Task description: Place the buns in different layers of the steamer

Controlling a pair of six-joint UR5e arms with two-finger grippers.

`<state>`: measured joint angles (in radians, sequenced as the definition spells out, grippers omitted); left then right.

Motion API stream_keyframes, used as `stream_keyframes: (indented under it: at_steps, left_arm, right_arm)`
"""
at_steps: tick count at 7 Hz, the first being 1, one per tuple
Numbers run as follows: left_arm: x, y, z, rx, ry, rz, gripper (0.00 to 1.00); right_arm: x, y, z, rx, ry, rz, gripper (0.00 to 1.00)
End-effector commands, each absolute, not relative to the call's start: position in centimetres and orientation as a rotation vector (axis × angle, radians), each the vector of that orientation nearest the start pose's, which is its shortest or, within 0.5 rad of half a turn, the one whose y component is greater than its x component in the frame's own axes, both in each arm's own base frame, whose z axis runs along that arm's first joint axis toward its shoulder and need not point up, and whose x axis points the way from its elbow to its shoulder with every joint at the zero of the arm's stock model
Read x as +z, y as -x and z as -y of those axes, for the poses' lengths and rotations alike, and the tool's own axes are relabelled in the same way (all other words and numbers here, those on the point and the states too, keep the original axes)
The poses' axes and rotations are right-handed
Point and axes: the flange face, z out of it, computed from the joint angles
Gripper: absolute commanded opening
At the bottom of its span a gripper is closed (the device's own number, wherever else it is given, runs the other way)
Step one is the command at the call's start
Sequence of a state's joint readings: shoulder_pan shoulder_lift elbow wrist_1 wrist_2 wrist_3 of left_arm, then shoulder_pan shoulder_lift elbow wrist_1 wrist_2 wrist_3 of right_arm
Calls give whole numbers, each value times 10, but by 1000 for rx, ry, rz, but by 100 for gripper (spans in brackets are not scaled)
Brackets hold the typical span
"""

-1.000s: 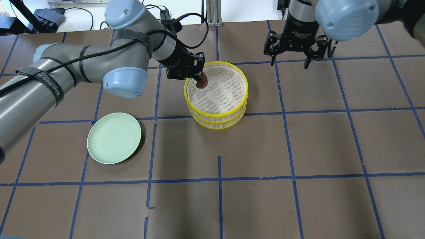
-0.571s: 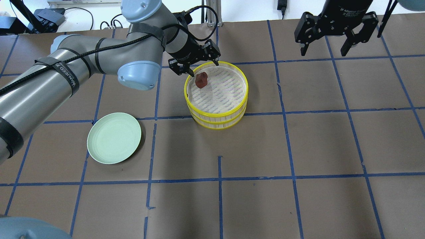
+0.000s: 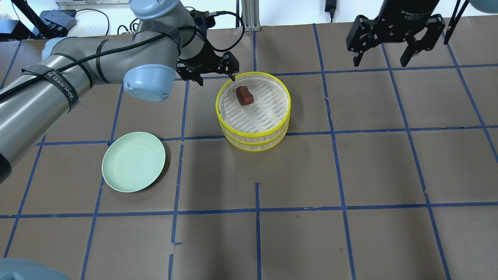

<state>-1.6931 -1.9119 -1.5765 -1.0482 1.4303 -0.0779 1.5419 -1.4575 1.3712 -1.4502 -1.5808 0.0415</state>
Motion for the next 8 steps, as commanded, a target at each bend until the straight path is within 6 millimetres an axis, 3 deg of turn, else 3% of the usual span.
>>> stream_keyframes:
  at_steps: [1, 2, 3, 4, 5, 8]
  left_arm:
    - [384, 139, 590, -88, -185, -3232, 100]
    - [410, 100, 566, 31, -71, -3234, 100]
    - [447, 77, 534, 89, -11, -3191, 100]
    - [466, 75, 508, 141, -9, -3153, 100]
    - [478, 78, 499, 129, -20, -3139, 100]
    - [480, 75, 497, 129, -113, -3137, 100]
  right_arm:
    - [520, -120, 538, 39, -116, -3146, 100]
    - [521, -121, 537, 34, -121, -3146, 100]
    - [520, -121, 537, 38, -121, -3146, 100]
    - [519, -121, 537, 43, -121, -3146, 100]
    - [517, -122, 538, 46, -123, -3136, 100]
    - [516, -123, 537, 51, -125, -3132, 100]
